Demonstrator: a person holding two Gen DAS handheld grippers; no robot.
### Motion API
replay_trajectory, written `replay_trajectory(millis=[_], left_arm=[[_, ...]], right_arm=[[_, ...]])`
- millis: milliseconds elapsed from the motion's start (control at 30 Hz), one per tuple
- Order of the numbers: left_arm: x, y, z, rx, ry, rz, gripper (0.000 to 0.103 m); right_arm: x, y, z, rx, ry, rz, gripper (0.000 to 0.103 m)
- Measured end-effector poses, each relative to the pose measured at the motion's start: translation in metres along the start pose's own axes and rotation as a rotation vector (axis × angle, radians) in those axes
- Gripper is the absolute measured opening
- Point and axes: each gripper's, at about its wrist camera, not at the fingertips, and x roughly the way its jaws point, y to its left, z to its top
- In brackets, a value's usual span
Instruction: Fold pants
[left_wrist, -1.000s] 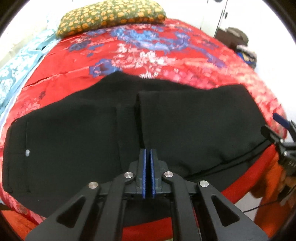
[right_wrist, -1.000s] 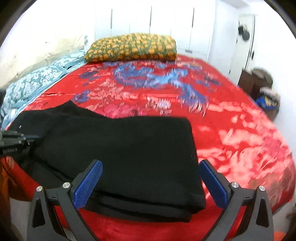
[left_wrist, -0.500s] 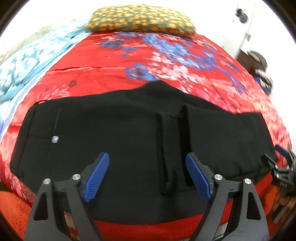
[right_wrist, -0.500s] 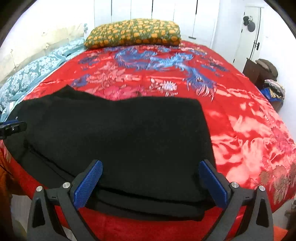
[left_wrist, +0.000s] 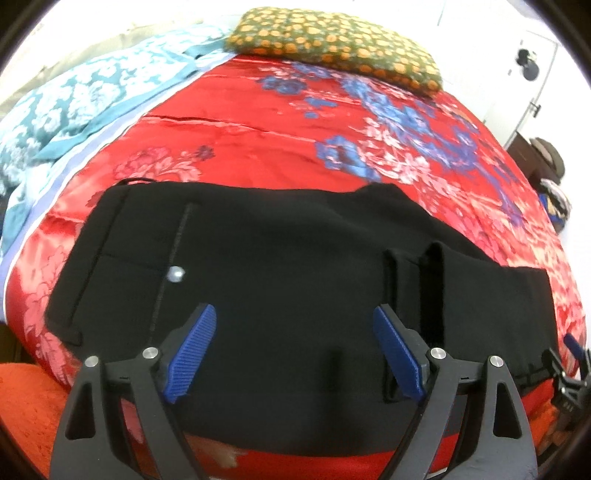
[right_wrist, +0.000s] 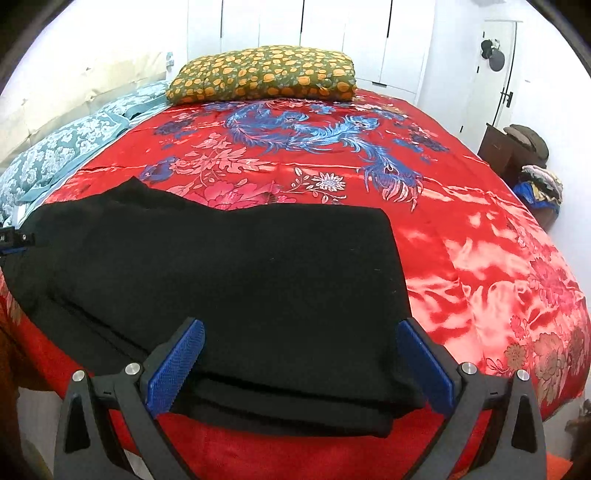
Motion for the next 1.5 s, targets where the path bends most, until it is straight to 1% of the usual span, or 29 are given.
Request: replay_trajectory(millis=[100, 167, 200, 233, 267, 300, 333, 367, 433, 467, 533, 600, 667, 700, 767, 800, 867, 900, 933, 967, 1000, 1033, 1100, 1167, 1300, 1333, 1400, 1467, 1500], left_arm=[[-0.008, 0.026, 0.020, -0.049, 0.005, -0.030, 0.088], [-0.020, 0.062, 0.044, -0.124, -0.025, -0.044, 0.088], [-0.026, 0.082, 0.055, -0.159, -0.036, -0.042, 0.091], [-0.029, 0.102, 0.065, -0.191, -0.033, -0.038, 0.096], [-0.028, 0.122, 0.075, -0.215, -0.010, -0.045, 0.097], [-0.023, 0.139, 0.083, -0.224, 0.032, -0.061, 0.097], [-0.014, 0.154, 0.089, -0.221, 0.094, -0.070, 0.096], [-0.005, 0.165, 0.090, -0.217, 0.143, -0.062, 0.096], [0.010, 0.180, 0.087, -0.206, 0.202, -0.043, 0.096], [0.016, 0.183, 0.083, -0.202, 0.221, -0.047, 0.096], [0.027, 0.181, 0.073, -0.188, 0.257, -0.099, 0.096], [0.042, 0.172, 0.067, -0.153, 0.295, -0.140, 0.096], [0.055, 0.164, 0.064, -0.128, 0.331, -0.146, 0.096], [0.061, 0.161, 0.062, -0.127, 0.351, -0.162, 0.096], [0.064, 0.154, 0.062, -0.135, 0.361, -0.208, 0.096], [0.064, 0.152, 0.062, -0.134, 0.358, -0.211, 0.096], [0.064, 0.149, 0.062, -0.135, 0.351, -0.231, 0.092], [0.062, 0.150, 0.063, -0.143, 0.344, -0.221, 0.078], [0.060, 0.153, 0.063, -0.156, 0.333, -0.216, 0.060], [0.056, 0.158, 0.064, -0.178, 0.318, -0.216, 0.047], [0.051, 0.164, 0.064, -0.218, 0.306, -0.241, 0.033], [0.048, 0.166, 0.064, -0.240, 0.299, -0.256, 0.025], [0.034, 0.164, 0.063, -0.264, 0.274, -0.275, 0.021], [0.021, 0.157, 0.064, -0.290, 0.257, -0.290, 0.019], [-0.016, 0.140, 0.071, -0.380, 0.209, -0.427, 0.017], [-0.027, 0.127, 0.075, -0.388, 0.199, -0.467, 0.017], [-0.043, 0.098, 0.083, -0.382, 0.185, -0.523, 0.017], [-0.051, 0.068, 0.092, -0.369, 0.175, -0.561, 0.017], [-0.055, 0.046, 0.095, -0.357, 0.173, -0.589, 0.017]], right_arm=[[-0.004, 0.000, 0.000, -0.005, -0.006, 0.000, 0.103], [-0.007, -0.002, 0.000, -0.001, -0.013, 0.004, 0.103], [-0.007, -0.003, 0.000, 0.003, -0.014, 0.006, 0.103], [-0.008, -0.004, 0.001, 0.010, -0.017, 0.009, 0.103], [-0.008, -0.005, 0.001, 0.016, -0.019, 0.011, 0.103], [-0.008, -0.006, 0.001, 0.025, -0.019, 0.013, 0.103], [-0.006, -0.007, 0.001, 0.033, -0.016, 0.016, 0.103], [-0.005, -0.007, 0.002, 0.038, -0.012, 0.020, 0.103], [-0.003, -0.006, 0.002, 0.040, -0.004, 0.024, 0.103], [-0.002, -0.005, 0.002, 0.036, -0.001, 0.024, 0.103], [-0.001, 0.001, 0.001, 0.020, 0.005, 0.023, 0.103], [0.000, 0.005, 0.001, 0.003, 0.009, 0.025, 0.103], [0.001, 0.012, 0.000, -0.029, 0.015, 0.026, 0.103], [0.001, 0.014, -0.001, -0.042, 0.016, 0.026, 0.103], [0.001, 0.021, -0.002, -0.079, 0.016, 0.027, 0.103], [0.001, 0.024, -0.002, -0.094, 0.016, 0.029, 0.103], [0.000, 0.030, -0.003, -0.120, 0.012, 0.037, 0.103], [0.000, 0.031, -0.003, -0.126, 0.009, 0.041, 0.103], [-0.001, 0.031, -0.003, -0.128, 0.007, 0.044, 0.103], [-0.001, 0.032, -0.003, -0.131, 0.003, 0.047, 0.103], [-0.002, 0.032, -0.002, -0.131, 0.000, 0.049, 0.103], [-0.002, 0.032, -0.002, -0.129, -0.004, 0.052, 0.103], [-0.003, 0.030, 0.000, -0.119, -0.011, 0.059, 0.103], [-0.005, 0.026, 0.002, -0.099, -0.020, 0.067, 0.103], [-0.010, 0.015, 0.008, -0.039, -0.046, 0.081, 0.103], [-0.012, 0.011, 0.009, -0.017, -0.053, 0.087, 0.103], [-0.014, 0.003, 0.012, 0.021, -0.062, 0.095, 0.103], [-0.018, -0.007, 0.015, 0.071, -0.078, 0.105, 0.103], [-0.021, -0.012, 0.016, 0.095, -0.087, 0.110, 0.103]])
